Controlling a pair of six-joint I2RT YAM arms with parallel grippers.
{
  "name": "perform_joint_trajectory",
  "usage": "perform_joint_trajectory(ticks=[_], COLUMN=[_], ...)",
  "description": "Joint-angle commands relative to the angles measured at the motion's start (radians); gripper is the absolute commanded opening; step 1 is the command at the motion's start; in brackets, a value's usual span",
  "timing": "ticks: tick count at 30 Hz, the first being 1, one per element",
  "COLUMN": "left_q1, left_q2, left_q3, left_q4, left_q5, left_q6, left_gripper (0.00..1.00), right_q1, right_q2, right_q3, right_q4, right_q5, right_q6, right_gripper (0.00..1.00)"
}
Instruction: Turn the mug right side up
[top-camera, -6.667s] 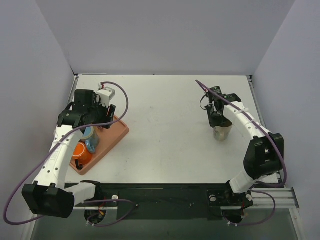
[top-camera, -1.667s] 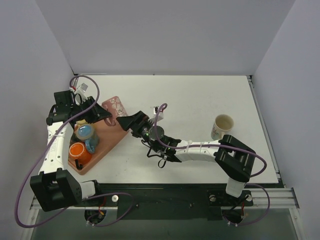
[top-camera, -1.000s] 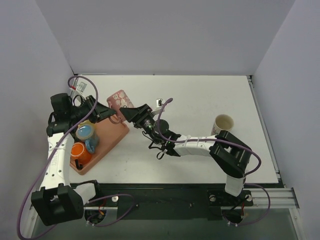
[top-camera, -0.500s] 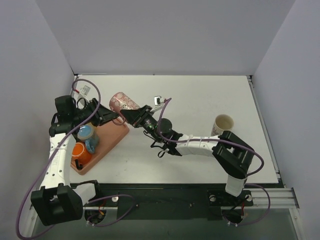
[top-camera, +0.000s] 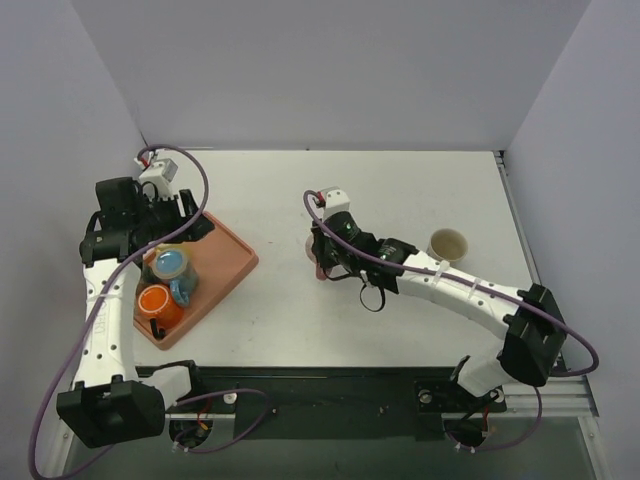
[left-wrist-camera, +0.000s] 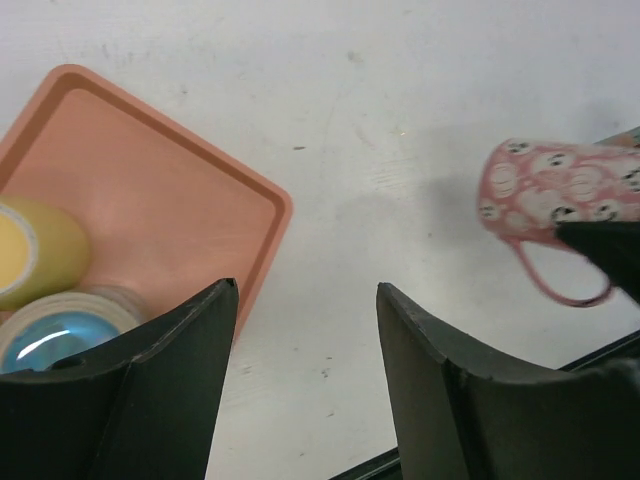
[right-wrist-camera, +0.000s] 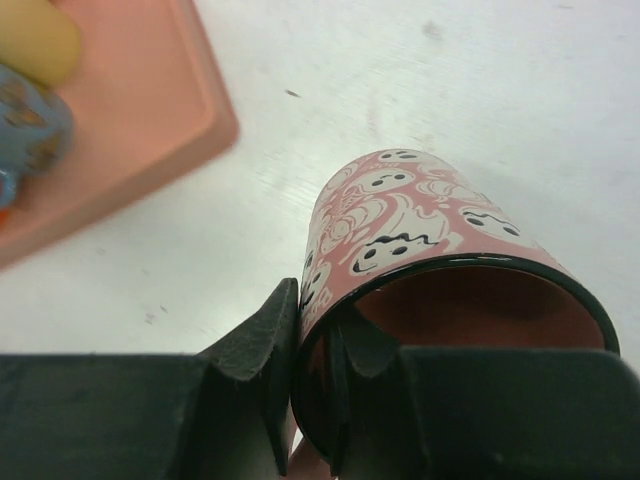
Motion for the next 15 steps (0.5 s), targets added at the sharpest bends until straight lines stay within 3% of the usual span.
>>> perform_joint_trajectory(ticks=[1,5,9,13,15], left_q1=[0.000,0.001,0.000,-0.001,0.000], left_q2=[0.009,0.002,0.002,-0.010,-0.013], left_q3=[0.040,0.033,0.045,0.046,0.043], left_q4=[-0.111,-0.133,-0.174,-0.200,-0.207], left_q5=[-0.118,-0.134,-0.155,-0.207,-0.215], left_q6=[0.221,0.263,0.318,0.364,0.375], left_gripper=[0.68,0.68,0.70,0.70,0.71], right_q1=[-0.027,-0.122,-0.200,-0.264,-0.315], right_q2=[-0.079,-0.043,-0.017,0.016,0.043], right_q3=[0.214,0.222,0.171,0.148,0.139], right_q4=[-0.553,-0.721,-0.735,-0.738,-0.726], right_q5=[0.158,0.186,0.057,0.039,-0.073], right_q6=[-0.265,-0.317,-0.431,-0.506,-0.525], right_gripper=[0.00,0.00,0.00,0.00,0.00])
